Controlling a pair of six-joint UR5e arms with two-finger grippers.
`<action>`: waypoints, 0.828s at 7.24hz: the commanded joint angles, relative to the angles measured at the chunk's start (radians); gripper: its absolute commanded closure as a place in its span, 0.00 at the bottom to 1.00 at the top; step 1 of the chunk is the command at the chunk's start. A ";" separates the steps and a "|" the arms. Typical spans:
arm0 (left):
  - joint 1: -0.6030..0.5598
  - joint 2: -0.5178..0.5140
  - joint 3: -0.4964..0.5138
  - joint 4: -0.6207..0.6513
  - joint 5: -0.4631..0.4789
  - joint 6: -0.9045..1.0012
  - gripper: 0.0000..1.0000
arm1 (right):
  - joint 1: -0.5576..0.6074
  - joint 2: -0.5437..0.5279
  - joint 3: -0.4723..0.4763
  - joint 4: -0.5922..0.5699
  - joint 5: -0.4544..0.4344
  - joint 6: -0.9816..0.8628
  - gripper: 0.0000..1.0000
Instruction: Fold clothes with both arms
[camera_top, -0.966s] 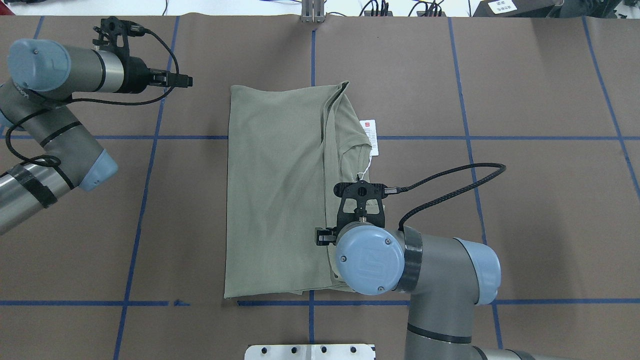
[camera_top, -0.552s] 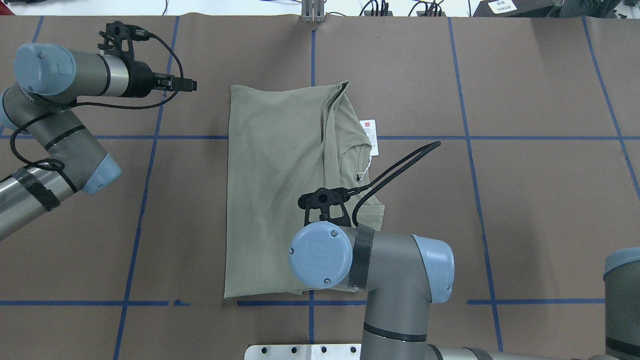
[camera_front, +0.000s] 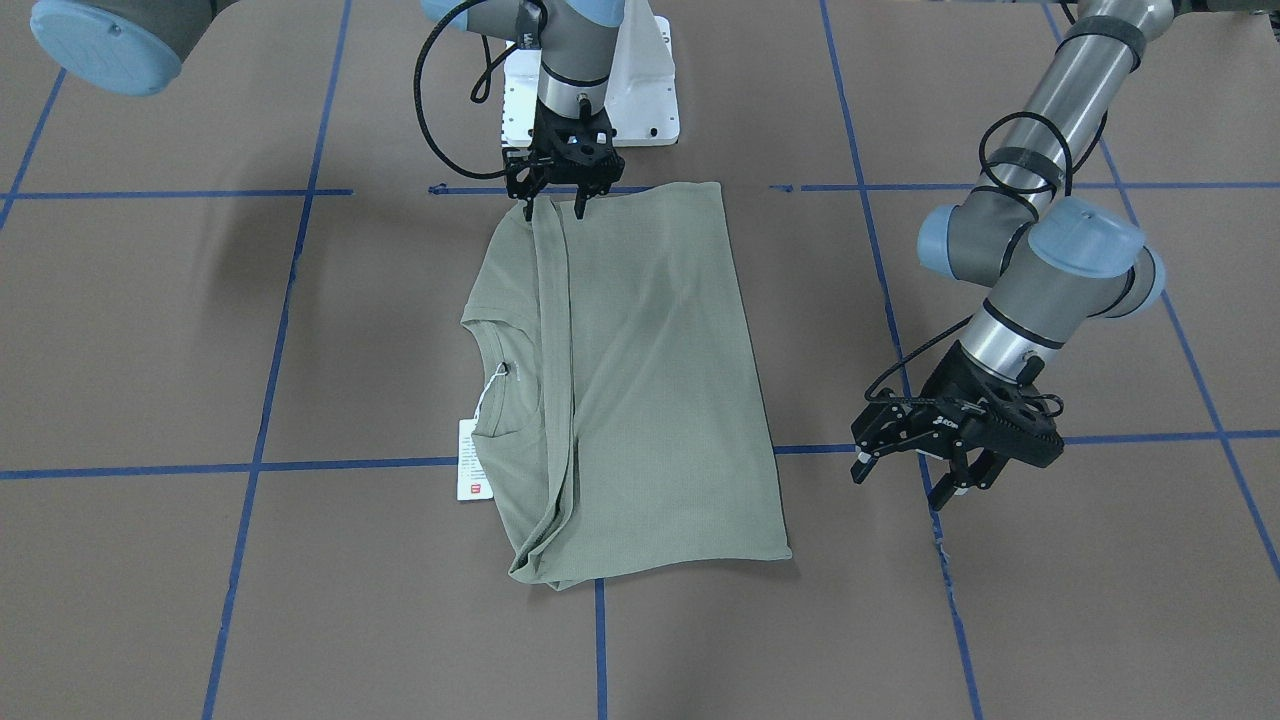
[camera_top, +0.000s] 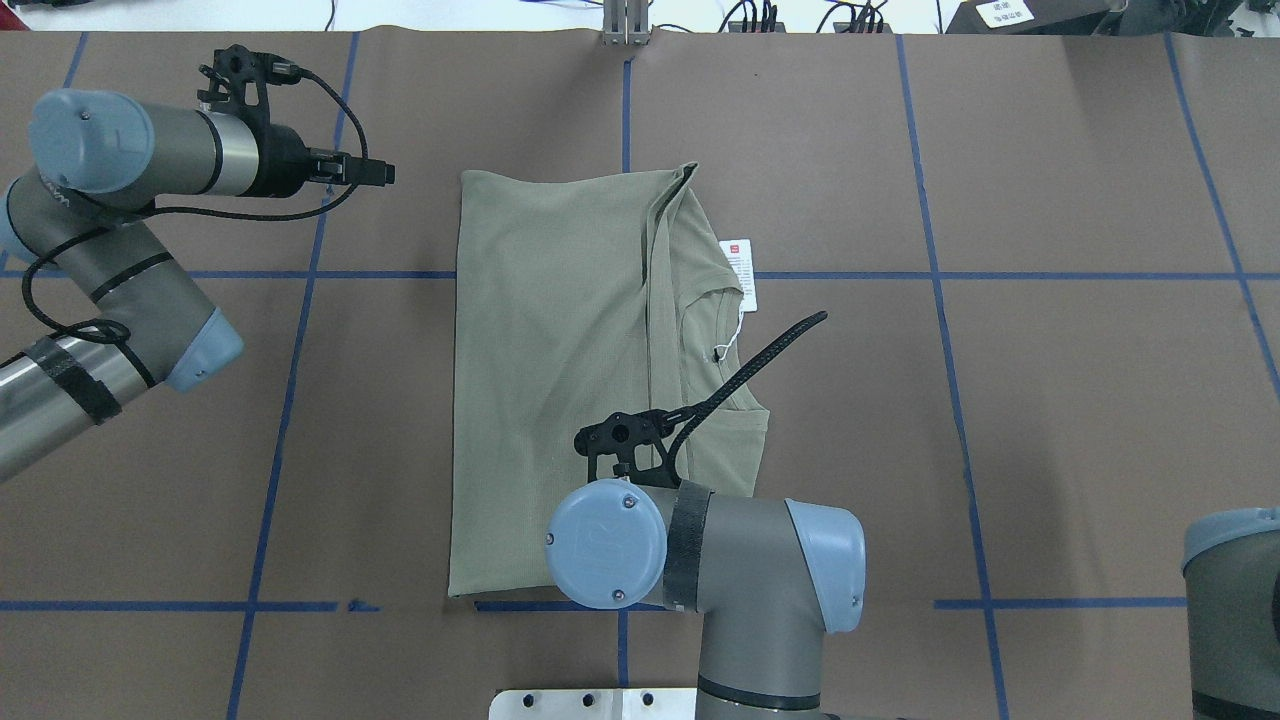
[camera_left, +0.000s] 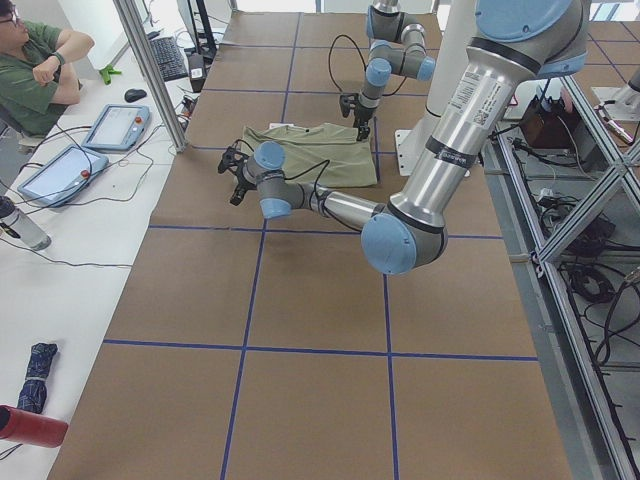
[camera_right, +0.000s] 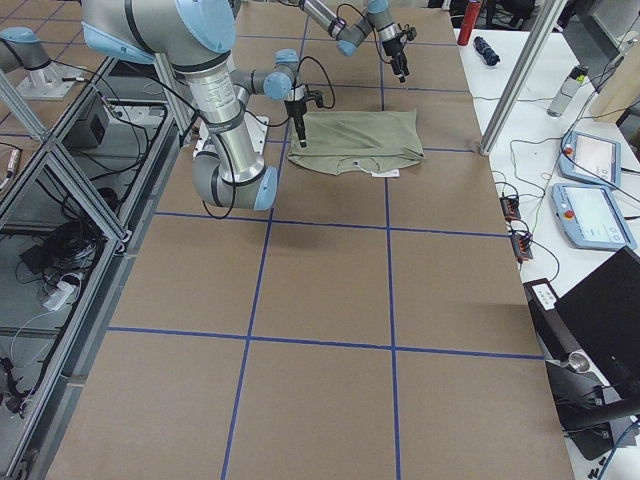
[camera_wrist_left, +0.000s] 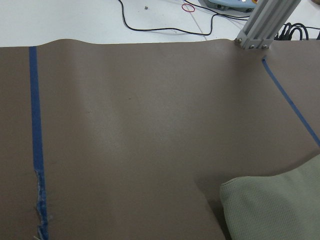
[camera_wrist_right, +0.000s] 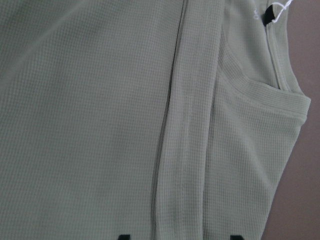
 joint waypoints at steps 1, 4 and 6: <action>0.000 -0.001 0.002 0.000 0.000 0.000 0.00 | -0.017 -0.006 -0.008 0.000 -0.006 -0.001 0.41; 0.000 0.001 0.001 0.000 0.000 0.000 0.00 | -0.014 -0.006 -0.006 -0.002 -0.006 -0.001 1.00; 0.000 0.001 0.002 0.000 0.000 0.000 0.00 | -0.013 -0.008 -0.003 -0.003 -0.001 -0.001 1.00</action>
